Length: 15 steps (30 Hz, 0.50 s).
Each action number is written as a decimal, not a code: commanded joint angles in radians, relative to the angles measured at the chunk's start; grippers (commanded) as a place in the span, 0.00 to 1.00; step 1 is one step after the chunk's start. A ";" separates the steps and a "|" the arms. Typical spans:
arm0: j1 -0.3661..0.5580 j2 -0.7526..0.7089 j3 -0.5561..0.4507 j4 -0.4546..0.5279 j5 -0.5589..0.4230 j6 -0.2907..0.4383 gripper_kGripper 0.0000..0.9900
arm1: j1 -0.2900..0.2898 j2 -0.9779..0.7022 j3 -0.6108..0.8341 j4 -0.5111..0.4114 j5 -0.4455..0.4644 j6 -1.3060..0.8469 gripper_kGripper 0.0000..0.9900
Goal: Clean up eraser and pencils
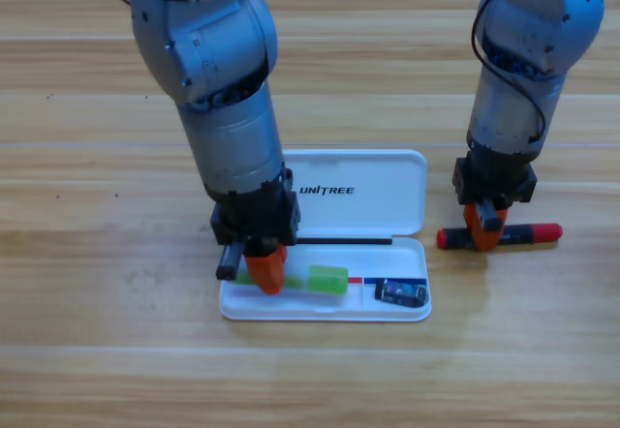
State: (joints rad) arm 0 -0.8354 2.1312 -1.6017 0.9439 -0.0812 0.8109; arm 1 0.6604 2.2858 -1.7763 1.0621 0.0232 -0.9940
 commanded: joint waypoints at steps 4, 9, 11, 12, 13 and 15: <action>0.024 0.059 0.028 -0.016 -0.012 0.010 0.00 | 0.028 -0.180 0.058 0.068 0.017 0.064 0.00; 0.024 0.067 0.028 -0.017 -0.014 0.004 0.00 | 0.096 -0.270 0.094 0.096 0.021 0.084 0.00; 0.024 0.070 0.025 -0.017 -0.014 -0.013 0.00 | 0.114 -0.284 0.095 0.102 0.021 0.097 0.00; 0.024 0.070 0.025 -0.017 -0.014 -0.018 0.00 | 0.119 -0.287 0.095 0.102 0.023 0.100 0.00; 0.024 0.067 0.025 -0.017 -0.012 -0.021 0.00 | 0.124 -0.287 0.095 0.104 0.023 0.101 0.00; 0.024 0.065 0.026 -0.016 -0.012 -0.022 0.05 | 0.127 -0.285 0.094 0.104 0.023 0.106 0.00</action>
State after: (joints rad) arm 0 -0.8263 2.1459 -1.5964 0.9390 -0.0817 0.8014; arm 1 0.7289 2.0117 -1.7154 1.1455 0.0386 -0.8989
